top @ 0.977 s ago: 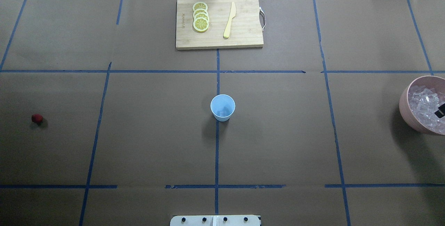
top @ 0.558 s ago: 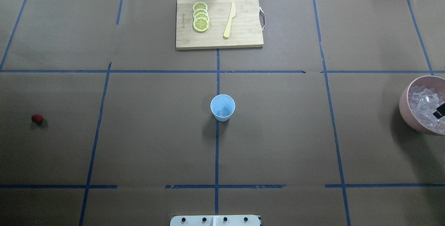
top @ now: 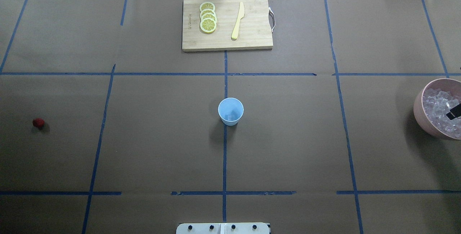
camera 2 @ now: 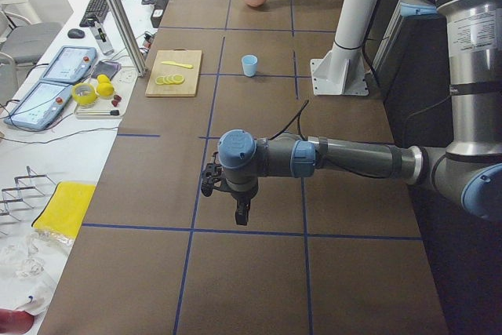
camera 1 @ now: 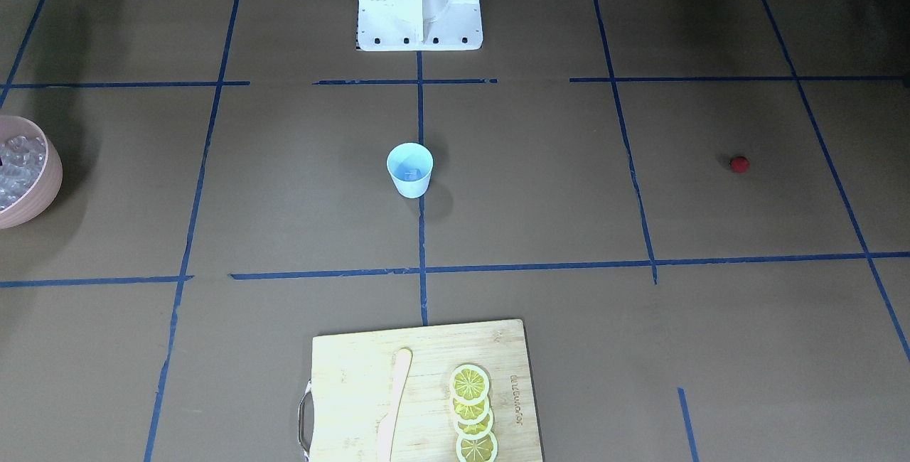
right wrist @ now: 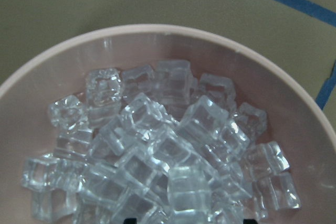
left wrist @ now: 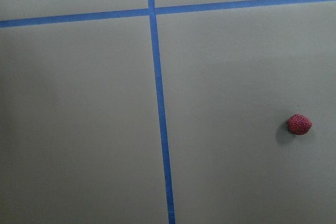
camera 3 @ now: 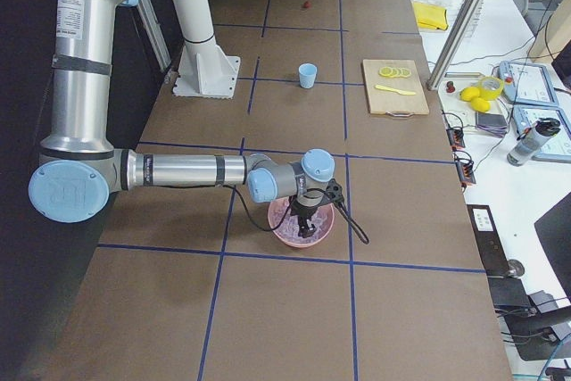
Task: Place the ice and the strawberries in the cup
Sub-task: 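Lower the right gripper into the bowl and grasp another ice cube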
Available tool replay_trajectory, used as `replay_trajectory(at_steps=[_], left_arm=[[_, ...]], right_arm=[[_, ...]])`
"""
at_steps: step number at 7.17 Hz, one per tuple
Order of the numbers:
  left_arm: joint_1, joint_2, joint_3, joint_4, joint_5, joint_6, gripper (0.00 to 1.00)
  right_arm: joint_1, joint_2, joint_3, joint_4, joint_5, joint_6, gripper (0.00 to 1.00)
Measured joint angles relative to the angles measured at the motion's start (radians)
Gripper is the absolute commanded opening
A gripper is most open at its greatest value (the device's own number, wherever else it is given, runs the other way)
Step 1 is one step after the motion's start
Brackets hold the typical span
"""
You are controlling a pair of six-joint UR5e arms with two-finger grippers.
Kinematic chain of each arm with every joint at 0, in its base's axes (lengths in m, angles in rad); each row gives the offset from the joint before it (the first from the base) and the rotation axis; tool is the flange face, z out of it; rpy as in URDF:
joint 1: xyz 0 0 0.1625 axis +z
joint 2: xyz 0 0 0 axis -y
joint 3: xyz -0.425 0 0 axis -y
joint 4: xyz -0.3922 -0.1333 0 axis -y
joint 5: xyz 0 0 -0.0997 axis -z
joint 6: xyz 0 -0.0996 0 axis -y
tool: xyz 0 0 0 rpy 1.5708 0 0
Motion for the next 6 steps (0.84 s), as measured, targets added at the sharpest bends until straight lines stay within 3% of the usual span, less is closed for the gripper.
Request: replay_trajectory(at_steps=[3,5,6], left_arm=[[0.000,0.000,-0.001,0.000,-0.001,0.000,1.00],[0.000,0.000,-0.001,0.000,-0.001,0.000,1.00],[0.000,0.000,-0.001,0.000,-0.001,0.000,1.00]], right_arm=[[0.000,0.000,0.007,0.002,-0.001,0.009,0.19],[0.002,0.001,0.008,0.002,-0.001,0.009,0.02],[0.003,-0.002,0.013,0.002,-0.001,0.009,0.00]])
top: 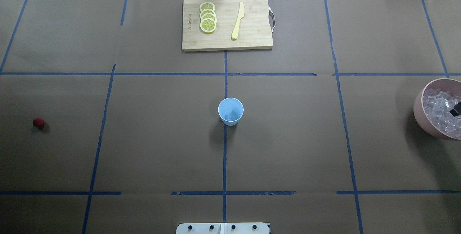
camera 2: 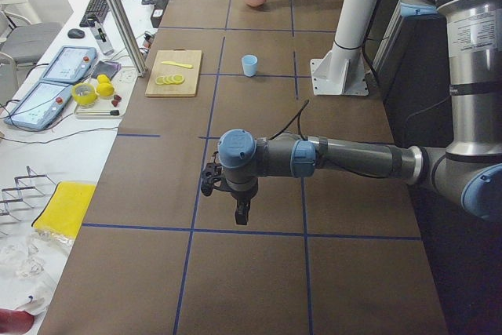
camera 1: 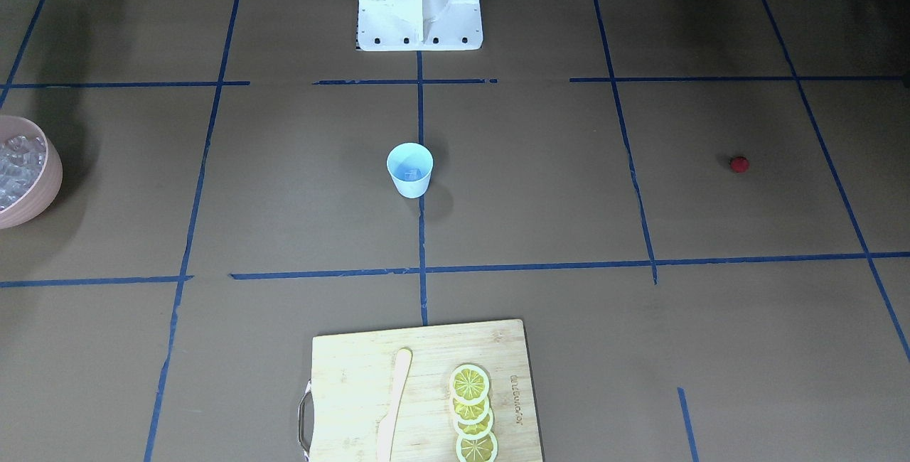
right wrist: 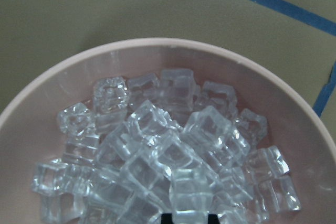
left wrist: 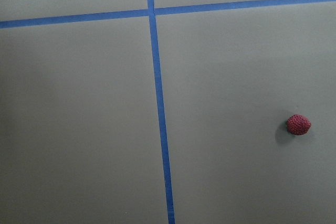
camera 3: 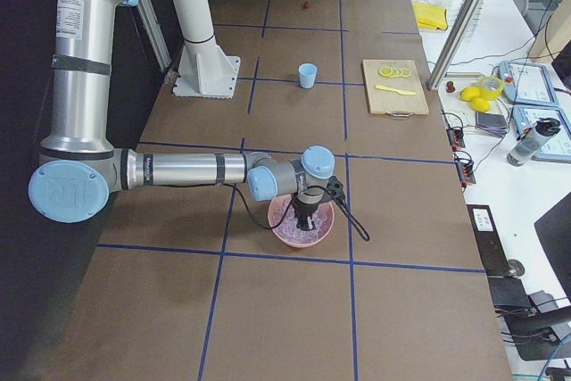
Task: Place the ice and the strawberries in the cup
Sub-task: 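Lower the right gripper into the bowl and grasp another ice cube, then carry the ice cube with the right gripper and release it into the cup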
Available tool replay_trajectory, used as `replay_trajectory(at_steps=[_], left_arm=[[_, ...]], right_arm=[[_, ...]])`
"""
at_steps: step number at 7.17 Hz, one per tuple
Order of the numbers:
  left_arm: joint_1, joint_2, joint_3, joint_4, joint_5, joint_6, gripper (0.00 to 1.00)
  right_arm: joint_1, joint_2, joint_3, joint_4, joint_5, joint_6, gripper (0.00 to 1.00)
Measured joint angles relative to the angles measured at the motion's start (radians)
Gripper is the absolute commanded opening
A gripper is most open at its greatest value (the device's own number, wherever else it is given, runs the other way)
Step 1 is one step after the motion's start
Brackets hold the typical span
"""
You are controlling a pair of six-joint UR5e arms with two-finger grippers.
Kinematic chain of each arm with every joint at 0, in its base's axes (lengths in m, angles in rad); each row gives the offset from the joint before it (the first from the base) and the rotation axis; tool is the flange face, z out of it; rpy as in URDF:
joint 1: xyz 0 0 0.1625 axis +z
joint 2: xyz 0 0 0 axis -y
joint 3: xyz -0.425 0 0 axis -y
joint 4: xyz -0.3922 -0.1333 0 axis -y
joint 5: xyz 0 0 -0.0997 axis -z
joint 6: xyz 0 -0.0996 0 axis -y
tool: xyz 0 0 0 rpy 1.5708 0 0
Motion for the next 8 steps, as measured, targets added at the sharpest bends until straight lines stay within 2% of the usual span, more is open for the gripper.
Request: replay_trajectory(at_steps=[2,5,7,8], left_arm=[[0.000,0.000,0.000,0.000,0.000,0.000,1.00],[0.000,0.000,0.000,0.000,-0.012,0.000,1.00],[0.000,0.000,0.000,0.000,-0.020,0.000,1.00],[0.000,0.000,0.000,0.000,-0.021,0.000,1.00]], right_arm=[[0.021,-0.019,0.046,-0.002,0.000,0.000,0.00],[0.055,-0.081,0.216,-0.014,0.005,0.084,0.00],[0.011,-0.066,0.326,-0.016,0.019,0.351,0.00],[-0.054,-0.018,0.371,-0.013,0.023,0.545,0.01]])
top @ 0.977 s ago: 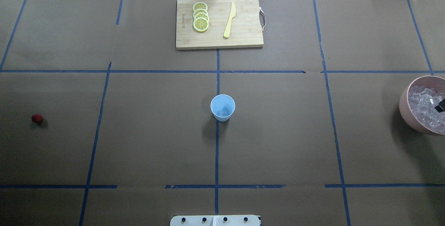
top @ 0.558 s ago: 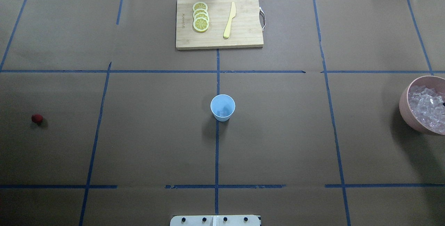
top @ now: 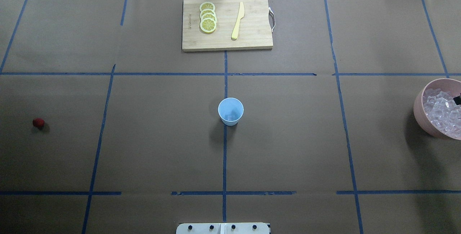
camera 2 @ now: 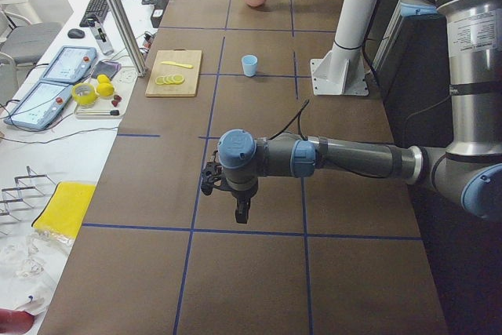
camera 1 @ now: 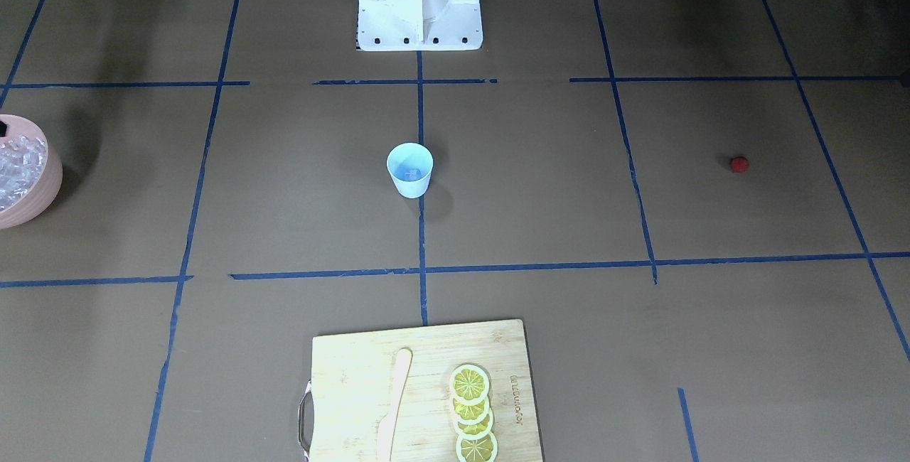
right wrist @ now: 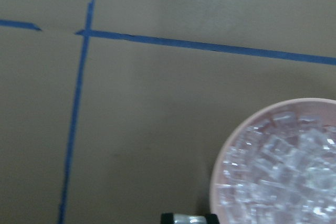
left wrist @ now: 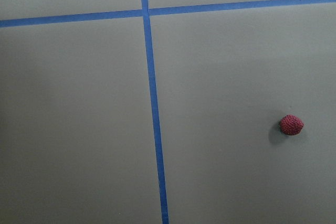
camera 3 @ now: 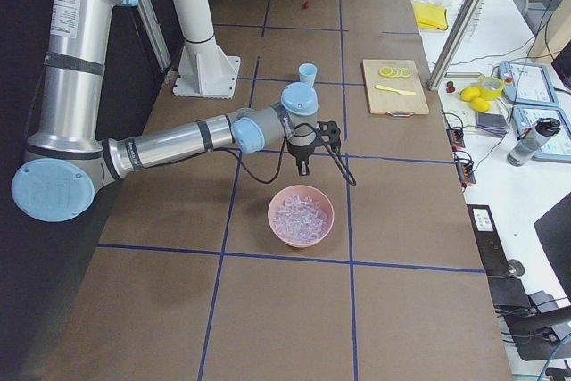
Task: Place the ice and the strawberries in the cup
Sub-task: 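Carry the ice cube with the right gripper and release it into the cup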
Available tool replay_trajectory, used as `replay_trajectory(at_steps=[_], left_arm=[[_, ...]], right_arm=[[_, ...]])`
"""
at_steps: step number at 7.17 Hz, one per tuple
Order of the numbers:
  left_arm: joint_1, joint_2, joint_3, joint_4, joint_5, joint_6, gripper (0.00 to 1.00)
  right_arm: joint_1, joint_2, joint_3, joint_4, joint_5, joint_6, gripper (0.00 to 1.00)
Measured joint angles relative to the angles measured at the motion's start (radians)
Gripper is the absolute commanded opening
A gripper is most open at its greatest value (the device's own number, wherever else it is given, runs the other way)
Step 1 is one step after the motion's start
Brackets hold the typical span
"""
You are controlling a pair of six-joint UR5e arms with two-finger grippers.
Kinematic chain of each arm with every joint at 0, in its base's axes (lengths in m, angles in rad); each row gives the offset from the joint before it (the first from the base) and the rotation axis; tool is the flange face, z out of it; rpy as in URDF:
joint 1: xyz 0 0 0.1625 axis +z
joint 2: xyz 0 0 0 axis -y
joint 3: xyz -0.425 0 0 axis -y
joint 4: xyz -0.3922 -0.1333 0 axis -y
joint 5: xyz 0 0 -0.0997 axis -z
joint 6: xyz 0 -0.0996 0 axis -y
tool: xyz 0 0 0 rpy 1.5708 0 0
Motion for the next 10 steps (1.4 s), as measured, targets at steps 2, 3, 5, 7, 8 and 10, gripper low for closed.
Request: replay_trajectory(at_steps=[2,3,5,7,8,10], left_arm=[[0.000,0.000,0.000,0.000,0.000,0.001,1.00],[0.000,-0.001,0.000,0.000,0.000,0.002,1.00],[0.000,-0.001,0.000,0.000,-0.001,0.005,1.00],[0.000,-0.002,-0.001,-0.005,-0.001,0.008,1.00],[0.000,-0.001,-0.001,-0.022,0.000,0.010,1.00],[0.000,-0.001,0.001,-0.072,0.001,0.011,1.00]], right_arm=[[-0.165,0.174,0.041,0.001,-0.017,0.401,0.01],[-0.261,0.280,0.040,-0.001,-0.055,0.579,0.01],[-0.442,0.489,-0.023,-0.006,-0.197,0.870,0.01],[-0.541,0.665,-0.167,-0.003,-0.324,1.047,0.02],[-0.564,0.733,-0.241,0.001,-0.361,1.089,0.03],[-0.600,0.824,-0.353,0.003,-0.413,1.126,0.08]])
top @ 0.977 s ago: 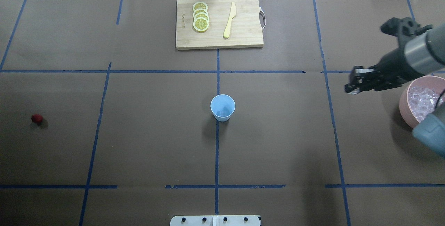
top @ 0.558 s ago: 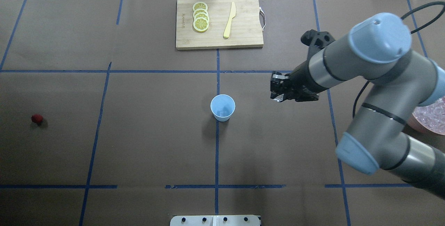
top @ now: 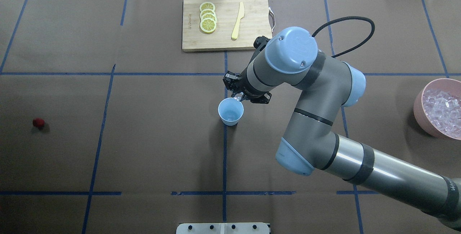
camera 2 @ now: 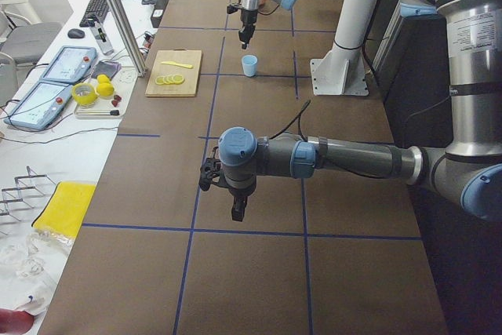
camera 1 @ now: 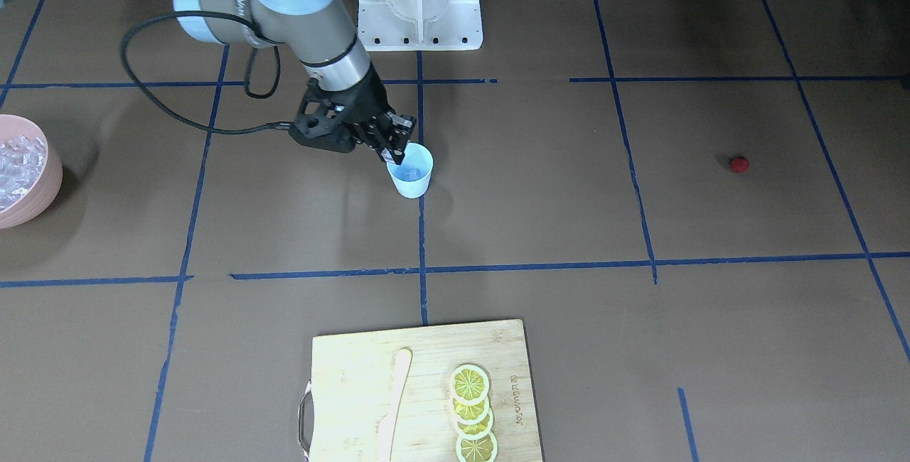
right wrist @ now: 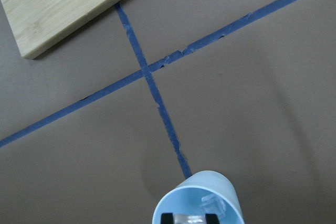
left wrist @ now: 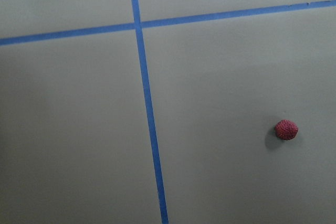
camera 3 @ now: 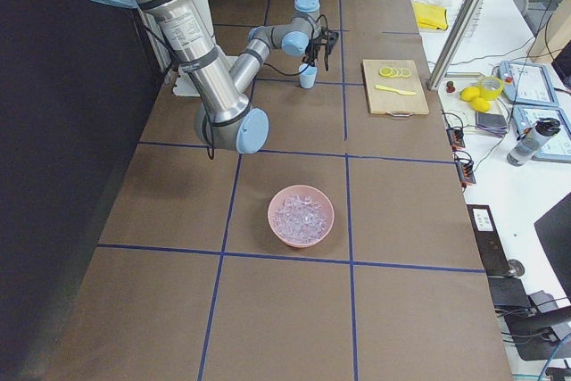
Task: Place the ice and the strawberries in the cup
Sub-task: 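Carry the ice cube with the right gripper and release it into the cup, then move the right gripper back over the pink bowl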
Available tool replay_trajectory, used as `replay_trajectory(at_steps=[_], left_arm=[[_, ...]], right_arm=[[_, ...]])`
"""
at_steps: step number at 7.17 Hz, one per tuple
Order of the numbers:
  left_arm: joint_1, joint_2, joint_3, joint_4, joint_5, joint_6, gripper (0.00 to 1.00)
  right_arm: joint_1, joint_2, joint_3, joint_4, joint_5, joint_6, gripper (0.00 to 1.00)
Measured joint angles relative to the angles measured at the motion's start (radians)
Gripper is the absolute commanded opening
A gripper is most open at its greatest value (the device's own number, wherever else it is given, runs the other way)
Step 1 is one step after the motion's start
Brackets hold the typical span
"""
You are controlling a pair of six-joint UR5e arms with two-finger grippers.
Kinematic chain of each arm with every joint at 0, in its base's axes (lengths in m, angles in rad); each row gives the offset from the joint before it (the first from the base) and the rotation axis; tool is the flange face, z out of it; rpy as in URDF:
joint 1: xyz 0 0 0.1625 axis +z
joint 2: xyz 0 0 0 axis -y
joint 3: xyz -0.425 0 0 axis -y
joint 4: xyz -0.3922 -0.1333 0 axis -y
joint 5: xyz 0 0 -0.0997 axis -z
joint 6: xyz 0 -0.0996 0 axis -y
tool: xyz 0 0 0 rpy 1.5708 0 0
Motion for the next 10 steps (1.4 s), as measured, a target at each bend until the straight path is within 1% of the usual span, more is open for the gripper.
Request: replay_trajectory(at_steps=[1,2,3,4,6,7,9,10], left_arm=[[0.008,-0.002,0.000,-0.013,0.000,0.000,1.00],[0.021,-0.002,0.000,-0.024,0.000,-0.001,1.00],[0.027,-0.002,0.000,-0.031,0.000,-0.004,1.00],[0.029,-0.002,0.001,-0.034,0.000,-0.004,1.00],[0.030,-0.002,0.001,-0.037,0.000,0.000,1.00],[0.030,-0.002,0.001,-0.037,0.000,0.001,1.00],[0.030,-0.002,0.002,-0.037,0.001,0.002,1.00],[0.030,-0.002,0.003,-0.037,0.001,0.002,1.00]], right_arm=[[-0.019,0.014,-0.023,0.000,-0.021,0.007,0.21],[-0.033,0.017,-0.033,0.000,-0.031,0.010,0.36],[-0.043,0.015,-0.037,0.000,-0.036,0.011,0.56],[-0.050,0.013,-0.039,0.000,-0.039,0.012,0.59],[-0.053,0.015,-0.045,-0.001,-0.054,0.013,0.59],[-0.053,0.017,-0.047,-0.001,-0.058,0.014,0.64],[-0.044,0.017,-0.034,-0.001,-0.059,0.013,0.99],[-0.027,0.000,-0.001,-0.005,-0.054,0.010,0.99]])
